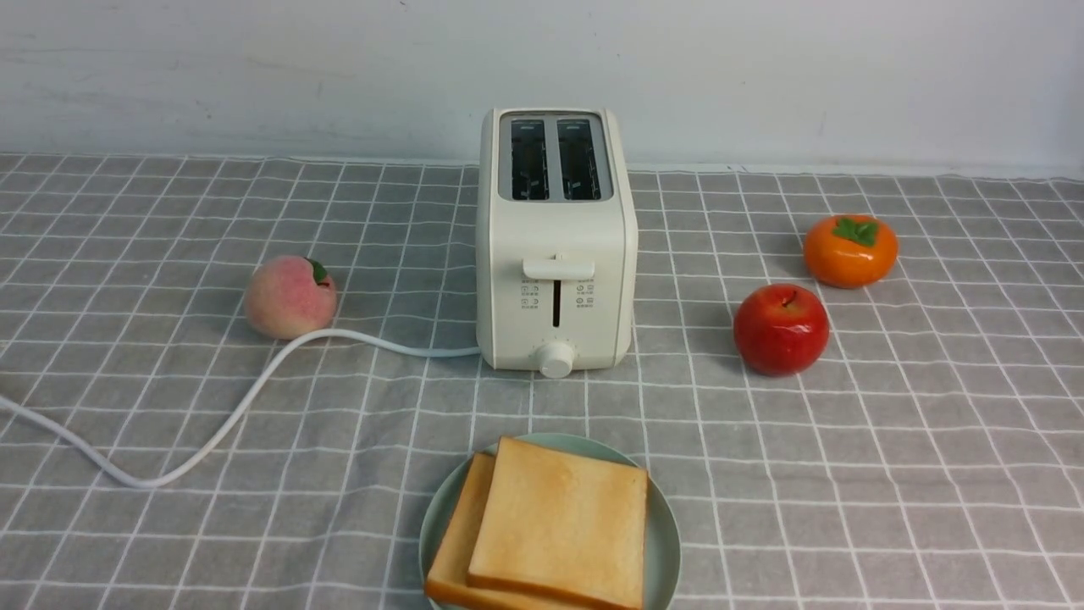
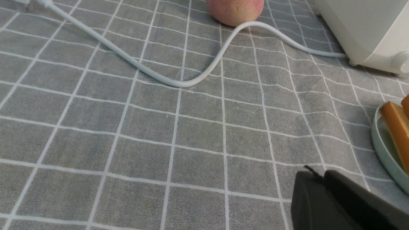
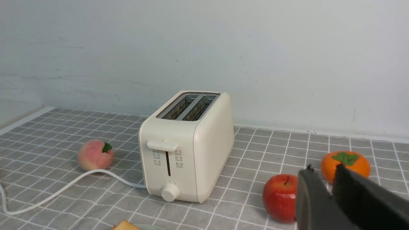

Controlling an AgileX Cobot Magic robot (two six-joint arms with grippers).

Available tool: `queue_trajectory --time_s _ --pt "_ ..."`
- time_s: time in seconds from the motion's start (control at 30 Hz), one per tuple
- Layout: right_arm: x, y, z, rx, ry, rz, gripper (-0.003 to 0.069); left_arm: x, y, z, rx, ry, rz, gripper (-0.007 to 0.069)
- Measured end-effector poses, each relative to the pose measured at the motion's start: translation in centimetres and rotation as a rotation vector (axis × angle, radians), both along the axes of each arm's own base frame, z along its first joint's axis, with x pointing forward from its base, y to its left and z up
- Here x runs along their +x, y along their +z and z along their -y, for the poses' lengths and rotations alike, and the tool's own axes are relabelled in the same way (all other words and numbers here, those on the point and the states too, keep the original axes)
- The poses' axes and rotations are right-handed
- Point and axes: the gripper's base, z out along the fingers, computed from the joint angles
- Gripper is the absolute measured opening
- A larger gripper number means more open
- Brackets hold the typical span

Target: Take toasted bread from bread machine on grey coffee table place on plate.

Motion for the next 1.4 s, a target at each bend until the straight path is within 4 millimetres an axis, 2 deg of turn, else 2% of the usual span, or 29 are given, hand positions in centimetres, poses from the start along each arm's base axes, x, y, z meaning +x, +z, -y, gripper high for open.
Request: queue_trajectory --time_s 0.43,0.57,0.63,0.67,0.7,0.73,0.77,0.8,0.83,0.93,1.4 --pt "0.0 -0.1 0.0 -0.005 -0.002 -0.005 0.0127 0.0 0.0 0.0 0.0 0.0 -0.001 0.0051" --pt "-0.1 -1.7 0.4 -0.034 -0.047 -0.047 0.0129 0.0 0.0 0.0 0.0 0.0 -0.002 0.0055" --pt "0.2 -4.1 0.7 -0.053 -0.119 -0.094 0.0131 0.0 0.0 0.0 0.0 0.0 -0.002 0.0057" --pt "0.2 -4.3 0.8 -0.054 -0.131 -0.1 0.0131 0.0 0.0 0.0 0.0 0.0 -0.002 0.0057" --pt "0.3 -6.1 1.1 -0.065 -0.174 -0.128 0.0131 0.0 0.0 0.0 0.0 0.0 -0.002 0.0059" --pt "0.3 -6.7 1.2 -0.068 -0.187 -0.141 0.0131 0.0 0.0 0.0 0.0 0.0 -0.002 0.006" --pt "0.3 -8.3 1.4 -0.078 -0.217 -0.168 0.0131 0.0 0.0 0.0 0.0 0.0 -0.002 0.0061" --pt "0.2 -11.3 1.7 -0.092 -0.266 -0.224 0.0132 0.0 0.0 0.0 0.0 0.0 -0.002 0.0065" --pt "0.1 -12.9 1.9 -0.095 -0.29 -0.247 0.0133 0.0 0.0 0.0 0.0 0.0 -0.002 0.0066" --pt "-0.5 -15.4 2.3 -0.066 -0.358 -0.325 0.0139 0.0 0.0 0.0 0.001 0.0 -0.004 0.0069" --pt "-0.6 -15.3 2.5 -0.044 -0.403 -0.311 0.0156 0.0 0.0 0.0 0.001 0.001 -0.004 0.0074"
